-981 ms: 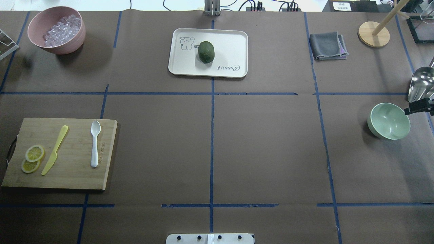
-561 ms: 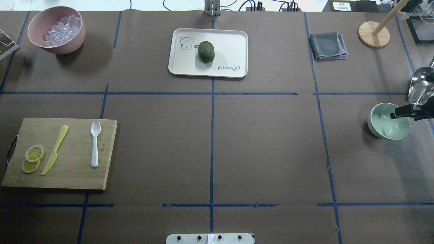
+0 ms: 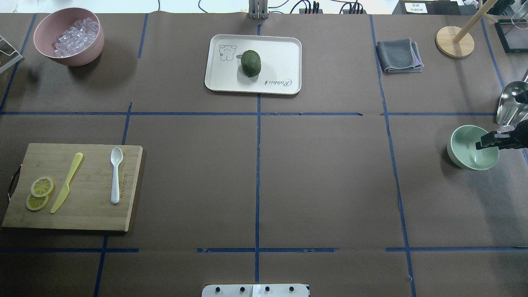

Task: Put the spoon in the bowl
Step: 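Lower the right gripper to the pale green bowl rim and grasp it, then lift the green bowl with the right gripper and carry it toward the table center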

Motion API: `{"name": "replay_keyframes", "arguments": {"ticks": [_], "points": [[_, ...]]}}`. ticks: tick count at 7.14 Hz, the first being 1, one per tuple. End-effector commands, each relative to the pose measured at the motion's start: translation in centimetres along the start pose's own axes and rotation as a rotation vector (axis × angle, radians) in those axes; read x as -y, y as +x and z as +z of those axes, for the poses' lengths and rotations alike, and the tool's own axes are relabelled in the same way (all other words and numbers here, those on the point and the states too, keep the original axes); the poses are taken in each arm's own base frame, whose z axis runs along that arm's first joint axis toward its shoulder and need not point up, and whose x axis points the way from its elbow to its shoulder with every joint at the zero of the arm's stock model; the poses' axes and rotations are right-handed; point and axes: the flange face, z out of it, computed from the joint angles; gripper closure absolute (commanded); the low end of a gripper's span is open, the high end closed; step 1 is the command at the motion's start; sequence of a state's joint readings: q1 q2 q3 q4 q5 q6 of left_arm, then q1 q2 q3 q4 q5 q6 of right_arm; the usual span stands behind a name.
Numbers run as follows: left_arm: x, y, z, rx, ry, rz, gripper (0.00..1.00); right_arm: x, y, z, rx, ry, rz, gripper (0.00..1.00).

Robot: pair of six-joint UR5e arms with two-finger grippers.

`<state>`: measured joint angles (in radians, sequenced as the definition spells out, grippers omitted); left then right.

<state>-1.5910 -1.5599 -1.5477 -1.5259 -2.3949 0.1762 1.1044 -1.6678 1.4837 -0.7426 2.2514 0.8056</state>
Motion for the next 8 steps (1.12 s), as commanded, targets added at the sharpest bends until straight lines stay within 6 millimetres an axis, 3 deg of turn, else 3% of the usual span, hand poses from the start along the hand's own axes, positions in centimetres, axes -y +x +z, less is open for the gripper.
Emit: {"name": "replay_keyframes", "arguments": {"ticks": [1, 2, 3, 4, 6, 8], "points": [[0.0, 0.0, 0.0, -0.001, 0.000, 0.001, 0.00, -1.0, 0.8, -0.4, 0.002, -0.001, -0.002, 1.00], [0.0, 0.1, -0.1, -0.005, 0.003, 0.001, 0.00, -1.7, 0.8, -0.7, 0.055, -0.032, -0.005, 1.00], [0.0, 0.1, -0.1, -0.008, 0.003, 0.000, 0.00, -1.3, 0.3, -2.5, 0.106, -0.024, -0.008, 1.00], [-0.2, 0.0, 0.0, -0.010, 0.002, -0.001, 0.00, -0.6, -3.1, -5.2, 0.178, -0.014, -0.012, 1.00], [-0.3, 0.2, -0.1, -0.011, 0.004, -0.001, 0.00, 3.3, -12.1, -8.9, 0.264, 0.020, 0.093, 1.00], [-0.2, 0.3, -0.2, -0.011, 0.008, 0.001, 0.00, 5.1, -26.2, -10.7, 0.229, -0.054, 0.144, 1.00]]}}
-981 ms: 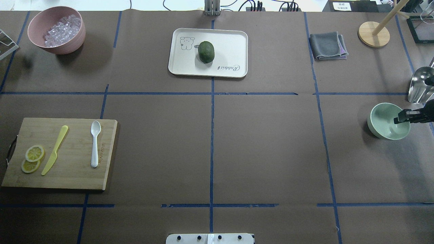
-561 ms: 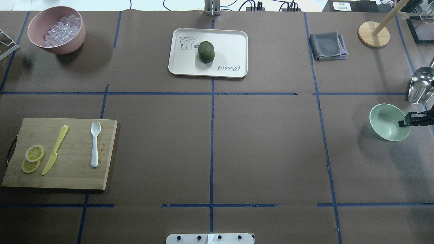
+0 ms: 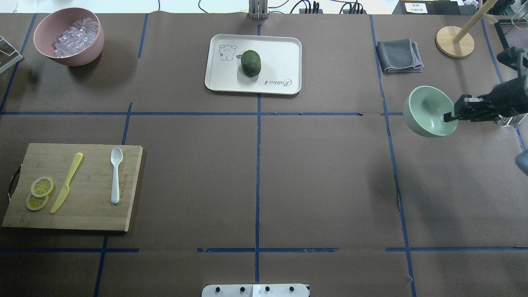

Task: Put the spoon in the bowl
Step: 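Lift the green bowl with the right gripper and carry it toward the table center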

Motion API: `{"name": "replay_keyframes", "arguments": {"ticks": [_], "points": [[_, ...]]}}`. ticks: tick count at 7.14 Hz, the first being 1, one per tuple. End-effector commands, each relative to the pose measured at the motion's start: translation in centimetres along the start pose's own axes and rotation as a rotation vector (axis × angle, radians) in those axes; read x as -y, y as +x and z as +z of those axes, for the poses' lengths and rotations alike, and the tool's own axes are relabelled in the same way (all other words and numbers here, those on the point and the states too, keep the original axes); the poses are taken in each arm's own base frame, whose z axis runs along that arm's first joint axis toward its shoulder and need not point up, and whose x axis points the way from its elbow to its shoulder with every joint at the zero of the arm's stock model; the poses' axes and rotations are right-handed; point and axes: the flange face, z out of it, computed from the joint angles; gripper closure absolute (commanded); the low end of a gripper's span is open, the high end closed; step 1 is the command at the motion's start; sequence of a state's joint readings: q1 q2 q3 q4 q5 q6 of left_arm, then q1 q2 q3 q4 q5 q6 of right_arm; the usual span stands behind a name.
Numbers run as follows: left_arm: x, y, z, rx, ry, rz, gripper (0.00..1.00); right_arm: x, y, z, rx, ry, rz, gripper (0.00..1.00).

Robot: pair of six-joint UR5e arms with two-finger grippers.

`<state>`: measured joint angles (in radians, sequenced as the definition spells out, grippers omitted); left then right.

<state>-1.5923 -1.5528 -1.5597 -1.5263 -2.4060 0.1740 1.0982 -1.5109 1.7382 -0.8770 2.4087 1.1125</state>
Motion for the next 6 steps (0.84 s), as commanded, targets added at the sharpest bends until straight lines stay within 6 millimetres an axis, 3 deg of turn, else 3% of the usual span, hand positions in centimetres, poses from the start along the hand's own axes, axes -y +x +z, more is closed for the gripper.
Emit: {"name": "replay_keyframes", "arguments": {"ticks": [1, 2, 4, 5, 6], "points": [[0.0, 0.0, 0.0, 0.000, -0.001, -0.002, 0.00, -1.7, -14.9, 1.4, -0.094, -0.019, 0.029, 1.00], [0.0, -0.1, 0.1, -0.001, -0.002, -0.003, 0.00, -4.2, -22.1, 3.8, -0.164, -0.013, 0.018, 1.00], [-0.1, -0.2, 0.2, 0.000, -0.005, -0.005, 0.00, -13.2, -32.7, 13.1, -0.187, 0.029, 0.074, 1.00], [-0.1, -0.2, 0.2, 0.000, -0.005, -0.005, 0.00, -15.8, -36.2, 16.5, -0.190, 0.049, 0.090, 1.00], [-0.1, -0.3, 0.3, 0.000, -0.006, -0.005, 0.00, -17.6, -37.0, 18.7, -0.167, 0.070, 0.084, 1.00]]}}
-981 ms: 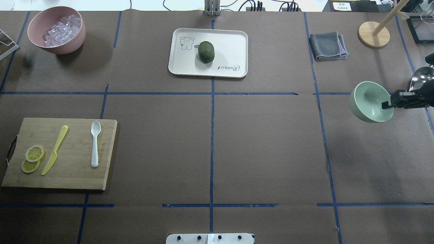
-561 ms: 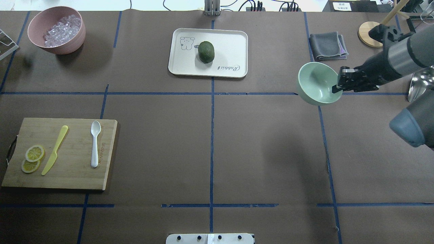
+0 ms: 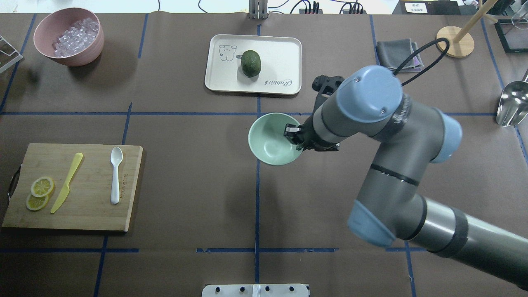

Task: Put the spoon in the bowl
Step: 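Lift the green bowl with the right gripper and carry it toward the table center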

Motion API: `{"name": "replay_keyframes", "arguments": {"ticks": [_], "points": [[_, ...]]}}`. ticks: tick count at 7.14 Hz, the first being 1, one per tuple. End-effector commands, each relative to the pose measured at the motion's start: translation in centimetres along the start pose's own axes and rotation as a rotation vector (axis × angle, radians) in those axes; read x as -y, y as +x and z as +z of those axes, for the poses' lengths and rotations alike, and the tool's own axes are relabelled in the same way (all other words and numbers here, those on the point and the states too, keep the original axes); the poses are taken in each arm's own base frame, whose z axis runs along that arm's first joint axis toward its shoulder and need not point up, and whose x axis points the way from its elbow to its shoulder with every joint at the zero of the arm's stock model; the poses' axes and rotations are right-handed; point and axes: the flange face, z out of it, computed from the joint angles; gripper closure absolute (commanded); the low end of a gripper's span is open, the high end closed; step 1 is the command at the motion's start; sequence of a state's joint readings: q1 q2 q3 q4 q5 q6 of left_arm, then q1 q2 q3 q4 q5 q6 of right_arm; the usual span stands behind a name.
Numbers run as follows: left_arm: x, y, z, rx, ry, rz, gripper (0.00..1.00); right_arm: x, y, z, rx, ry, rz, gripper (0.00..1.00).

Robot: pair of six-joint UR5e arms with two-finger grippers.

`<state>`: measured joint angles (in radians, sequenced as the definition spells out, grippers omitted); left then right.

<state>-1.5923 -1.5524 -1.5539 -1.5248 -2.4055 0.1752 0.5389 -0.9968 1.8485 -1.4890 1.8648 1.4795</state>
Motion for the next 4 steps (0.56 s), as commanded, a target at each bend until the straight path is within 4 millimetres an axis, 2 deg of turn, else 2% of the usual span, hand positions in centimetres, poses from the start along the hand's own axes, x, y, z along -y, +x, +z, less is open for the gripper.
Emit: {"name": "replay_keyframes", "arguments": {"ticks": [1, 2, 4], "points": [[-0.1, -0.2, 0.2, 0.000, -0.003, -0.002, 0.00, -4.2, -3.4, 5.0, 0.030, 0.045, 0.029, 1.00], [-0.1, -0.2, 0.2, 0.000, -0.003, -0.002, 0.00, -3.7, -4.3, 7.0, 0.006, 0.061, 0.033, 1.00], [-0.1, -0.2, 0.2, -0.001, -0.004, -0.003, 0.00, -3.9, -3.9, 8.3, -0.018, 0.057, 0.030, 0.99]]}}
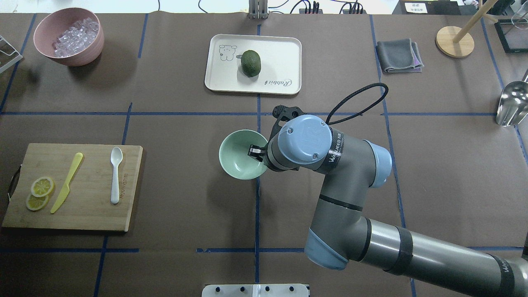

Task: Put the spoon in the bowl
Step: 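Lift the green bowl with the right gripper and carry it toward the table center, then lower the green bowl onto the table center and open the right gripper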

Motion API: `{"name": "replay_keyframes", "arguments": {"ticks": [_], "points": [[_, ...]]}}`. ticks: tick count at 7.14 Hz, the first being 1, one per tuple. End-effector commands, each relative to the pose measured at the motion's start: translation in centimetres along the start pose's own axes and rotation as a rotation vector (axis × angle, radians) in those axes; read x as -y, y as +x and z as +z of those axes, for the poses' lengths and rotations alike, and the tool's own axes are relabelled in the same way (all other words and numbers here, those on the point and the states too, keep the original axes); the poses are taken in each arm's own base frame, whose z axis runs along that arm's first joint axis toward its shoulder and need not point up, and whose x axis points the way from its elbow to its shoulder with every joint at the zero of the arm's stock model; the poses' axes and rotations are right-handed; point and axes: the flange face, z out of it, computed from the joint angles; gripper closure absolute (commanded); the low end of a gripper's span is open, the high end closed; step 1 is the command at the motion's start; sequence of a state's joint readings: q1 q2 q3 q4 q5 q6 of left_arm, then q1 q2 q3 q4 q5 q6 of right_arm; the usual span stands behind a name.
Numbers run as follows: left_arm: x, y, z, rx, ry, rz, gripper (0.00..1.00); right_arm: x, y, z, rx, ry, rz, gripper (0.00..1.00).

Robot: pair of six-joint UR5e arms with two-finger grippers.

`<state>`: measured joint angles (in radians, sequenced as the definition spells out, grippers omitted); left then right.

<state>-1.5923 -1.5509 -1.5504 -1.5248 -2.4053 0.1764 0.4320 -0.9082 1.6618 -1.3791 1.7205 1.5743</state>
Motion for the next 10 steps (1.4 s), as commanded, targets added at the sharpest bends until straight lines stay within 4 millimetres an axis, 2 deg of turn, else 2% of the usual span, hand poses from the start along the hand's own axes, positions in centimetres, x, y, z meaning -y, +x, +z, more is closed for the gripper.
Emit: {"name": "replay_keyframes", "arguments": {"ticks": [1, 3, 6, 7, 8, 9, 10], "points": [[0.0, 0.0, 0.0, 0.000, -0.001, -0.001, 0.00, -0.4, 0.4, 1.1, -0.018, 0.000, -0.004, 0.99], [0.0, 0.0, 0.0, 0.000, -0.001, -0.001, 0.00, -0.2, 1.1, 1.5, -0.031, 0.000, -0.006, 0.98], [0.0, -0.1, 0.1, 0.000, -0.002, -0.002, 0.00, 0.1, 1.2, 1.1, -0.026, 0.003, -0.003, 0.97], [-0.1, -0.2, 0.2, -0.001, -0.004, -0.004, 0.00, 0.3, 2.0, 1.3, -0.035, 0.004, -0.001, 0.95], [-0.1, -0.2, 0.2, -0.001, -0.004, -0.004, 0.00, 0.4, 2.0, 1.2, -0.034, 0.006, 0.000, 0.88], [-0.1, -0.2, 0.2, -0.001, -0.004, -0.004, 0.00, 0.3, 2.0, 1.2, -0.032, 0.004, -0.001, 0.75], [-0.1, -0.1, 0.1, -0.001, -0.003, -0.003, 0.00, 0.2, 1.8, 1.0, -0.028, 0.003, 0.001, 0.26]]}}
